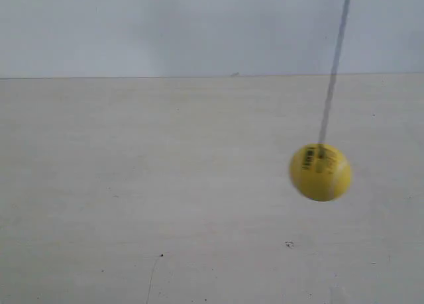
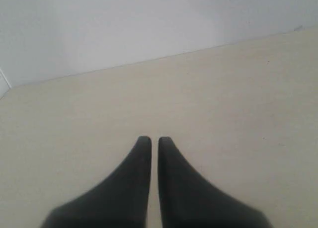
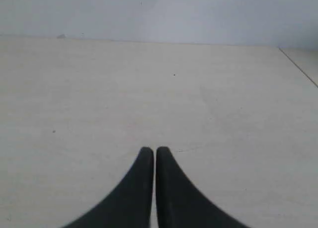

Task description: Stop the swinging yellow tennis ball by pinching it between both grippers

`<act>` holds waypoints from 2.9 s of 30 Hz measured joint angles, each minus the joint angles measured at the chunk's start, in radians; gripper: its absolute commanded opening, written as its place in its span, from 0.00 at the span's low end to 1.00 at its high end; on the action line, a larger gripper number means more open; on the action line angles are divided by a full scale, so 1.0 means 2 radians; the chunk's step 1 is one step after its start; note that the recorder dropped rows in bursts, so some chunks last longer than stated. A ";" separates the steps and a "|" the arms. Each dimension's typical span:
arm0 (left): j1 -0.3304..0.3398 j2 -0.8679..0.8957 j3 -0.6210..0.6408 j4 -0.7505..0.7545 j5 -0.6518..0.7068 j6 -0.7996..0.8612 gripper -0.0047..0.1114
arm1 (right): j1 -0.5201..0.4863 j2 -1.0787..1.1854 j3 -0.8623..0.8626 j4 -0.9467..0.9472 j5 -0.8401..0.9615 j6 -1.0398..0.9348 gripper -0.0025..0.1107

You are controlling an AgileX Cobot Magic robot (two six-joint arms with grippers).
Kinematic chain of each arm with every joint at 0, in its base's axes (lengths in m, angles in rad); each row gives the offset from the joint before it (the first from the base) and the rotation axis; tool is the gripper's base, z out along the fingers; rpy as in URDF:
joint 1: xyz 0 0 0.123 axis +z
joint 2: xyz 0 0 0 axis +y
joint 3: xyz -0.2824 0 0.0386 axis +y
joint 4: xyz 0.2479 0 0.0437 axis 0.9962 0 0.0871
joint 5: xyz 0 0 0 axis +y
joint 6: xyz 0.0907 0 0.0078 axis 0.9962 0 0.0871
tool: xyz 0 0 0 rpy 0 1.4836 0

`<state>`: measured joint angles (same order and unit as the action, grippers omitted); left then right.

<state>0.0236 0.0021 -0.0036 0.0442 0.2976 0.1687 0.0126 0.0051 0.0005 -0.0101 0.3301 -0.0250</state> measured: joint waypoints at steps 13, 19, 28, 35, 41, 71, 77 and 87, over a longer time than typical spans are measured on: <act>0.000 0.000 0.000 -0.022 -0.229 0.012 0.08 | 0.000 0.000 0.000 0.000 -0.202 0.000 0.02; 0.000 0.000 0.000 -0.022 -0.302 -0.008 0.08 | 0.000 0.000 0.000 0.000 -0.297 0.038 0.02; 0.000 0.000 0.000 -0.006 -0.329 -0.329 0.08 | 0.000 0.000 0.000 -0.007 -0.339 0.265 0.02; 0.000 0.016 -0.019 0.253 -0.374 -0.583 0.08 | 0.000 0.000 -0.003 -0.156 -0.362 0.415 0.02; 0.000 0.131 -0.094 0.485 -0.491 -0.743 0.08 | 0.000 0.054 -0.048 -0.361 -0.411 0.578 0.02; -0.136 0.596 -0.131 0.555 -0.695 -0.523 0.08 | 0.000 0.466 -0.070 -0.585 -0.715 0.512 0.02; -0.200 0.630 -0.131 0.451 -0.671 -0.433 0.08 | 0.000 0.515 -0.073 -0.596 -0.755 0.482 0.02; -0.293 0.718 -0.156 0.347 -0.664 -0.341 0.08 | 0.000 0.572 -0.074 -0.580 -0.758 0.432 0.02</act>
<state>-0.5626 1.4376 -0.3162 0.7382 -1.0308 -0.5135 0.0126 1.1492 -0.1480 -1.1708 -1.1855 0.8385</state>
